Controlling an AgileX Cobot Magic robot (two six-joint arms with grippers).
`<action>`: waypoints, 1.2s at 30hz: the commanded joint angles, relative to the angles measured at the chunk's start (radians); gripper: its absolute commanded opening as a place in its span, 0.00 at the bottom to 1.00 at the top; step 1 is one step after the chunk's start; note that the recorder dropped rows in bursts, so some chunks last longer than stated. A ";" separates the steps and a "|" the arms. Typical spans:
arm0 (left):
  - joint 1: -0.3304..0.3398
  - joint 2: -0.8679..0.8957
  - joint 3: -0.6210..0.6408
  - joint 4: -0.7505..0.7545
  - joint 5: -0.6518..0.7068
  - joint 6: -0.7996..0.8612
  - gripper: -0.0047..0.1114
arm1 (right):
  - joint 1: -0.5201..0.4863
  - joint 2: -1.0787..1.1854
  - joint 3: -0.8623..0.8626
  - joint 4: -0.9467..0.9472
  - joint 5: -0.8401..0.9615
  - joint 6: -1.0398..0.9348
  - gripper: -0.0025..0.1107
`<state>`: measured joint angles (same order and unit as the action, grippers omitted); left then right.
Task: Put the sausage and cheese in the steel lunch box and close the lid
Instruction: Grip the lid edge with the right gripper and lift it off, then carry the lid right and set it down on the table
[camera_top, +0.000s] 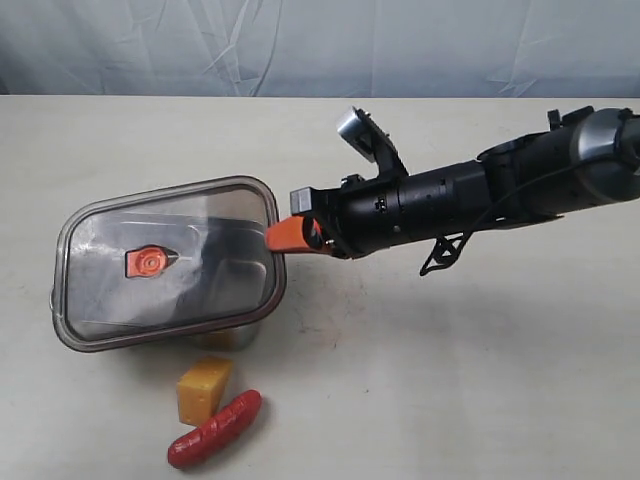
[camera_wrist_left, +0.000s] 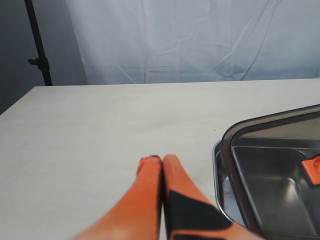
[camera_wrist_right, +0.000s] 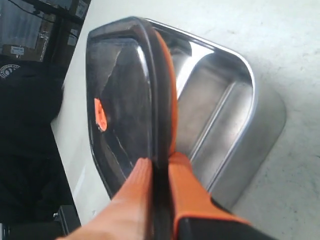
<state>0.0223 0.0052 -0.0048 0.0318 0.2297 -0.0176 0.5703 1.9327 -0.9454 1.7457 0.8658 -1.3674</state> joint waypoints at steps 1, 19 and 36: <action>0.006 -0.005 0.005 0.000 0.001 0.000 0.04 | -0.001 -0.048 0.000 -0.001 -0.011 -0.019 0.01; 0.006 -0.005 0.005 0.000 -0.003 0.000 0.04 | -0.001 -0.076 -0.061 -0.001 0.047 -0.028 0.01; 0.006 -0.005 0.005 0.000 0.009 0.000 0.04 | -0.174 -0.313 -0.149 -0.367 -0.308 0.036 0.01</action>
<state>0.0223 0.0052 -0.0048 0.0318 0.2297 -0.0176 0.4282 1.6848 -1.0884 1.5385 0.6896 -1.3676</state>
